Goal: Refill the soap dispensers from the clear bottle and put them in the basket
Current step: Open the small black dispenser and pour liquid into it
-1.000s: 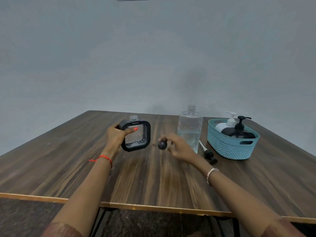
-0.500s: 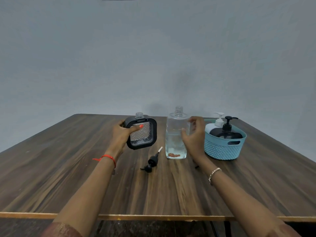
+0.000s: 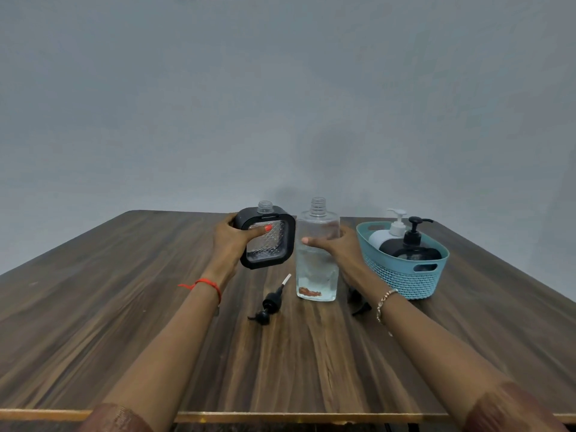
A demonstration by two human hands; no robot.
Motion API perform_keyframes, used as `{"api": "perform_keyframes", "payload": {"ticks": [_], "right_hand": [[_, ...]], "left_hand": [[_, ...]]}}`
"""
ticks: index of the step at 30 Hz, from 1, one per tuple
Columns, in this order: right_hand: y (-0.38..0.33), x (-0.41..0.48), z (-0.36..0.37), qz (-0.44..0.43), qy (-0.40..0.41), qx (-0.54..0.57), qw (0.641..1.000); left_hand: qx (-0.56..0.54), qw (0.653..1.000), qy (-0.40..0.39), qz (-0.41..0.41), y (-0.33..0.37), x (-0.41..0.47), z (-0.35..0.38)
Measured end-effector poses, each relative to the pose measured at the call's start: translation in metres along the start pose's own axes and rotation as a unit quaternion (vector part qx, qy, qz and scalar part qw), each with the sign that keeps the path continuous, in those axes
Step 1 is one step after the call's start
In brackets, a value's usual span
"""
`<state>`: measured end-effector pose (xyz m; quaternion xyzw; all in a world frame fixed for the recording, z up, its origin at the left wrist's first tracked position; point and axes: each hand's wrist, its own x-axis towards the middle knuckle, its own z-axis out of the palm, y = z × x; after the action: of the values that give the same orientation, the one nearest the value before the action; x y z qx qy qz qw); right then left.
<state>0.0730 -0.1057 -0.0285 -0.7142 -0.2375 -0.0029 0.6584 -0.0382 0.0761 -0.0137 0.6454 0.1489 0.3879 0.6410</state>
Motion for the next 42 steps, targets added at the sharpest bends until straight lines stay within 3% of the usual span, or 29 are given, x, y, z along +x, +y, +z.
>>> {"api": "perform_keyframes", "payload": {"ticks": [7,11,17,23,29,42], "right_hand": [[-0.075,-0.003,-0.005,-0.082,0.08,-0.066,0.991],[-0.108,-0.002,-0.007,-0.14,0.068,-0.165,0.974],[-0.112,-0.008,-0.006,-0.165,0.037,-0.355,0.92],[-0.117,-0.014,-0.004,-0.18,-0.002,-0.47,0.864],[-0.124,-0.017,-0.005,-0.208,-0.004,-0.523,0.827],[-0.123,-0.02,-0.01,-0.222,-0.022,-0.548,0.806]], "left_hand": [[0.01,1.0,0.026,0.009,0.004,-0.004,0.003],[0.025,0.997,0.064,0.034,0.01,-0.009,0.003],[0.058,0.991,0.101,0.07,0.018,-0.017,0.003],[0.075,0.988,0.101,0.086,0.022,-0.024,0.004],[0.073,0.989,0.094,0.092,0.021,-0.03,0.008],[0.083,0.988,0.092,0.09,0.018,-0.037,0.017]]}}
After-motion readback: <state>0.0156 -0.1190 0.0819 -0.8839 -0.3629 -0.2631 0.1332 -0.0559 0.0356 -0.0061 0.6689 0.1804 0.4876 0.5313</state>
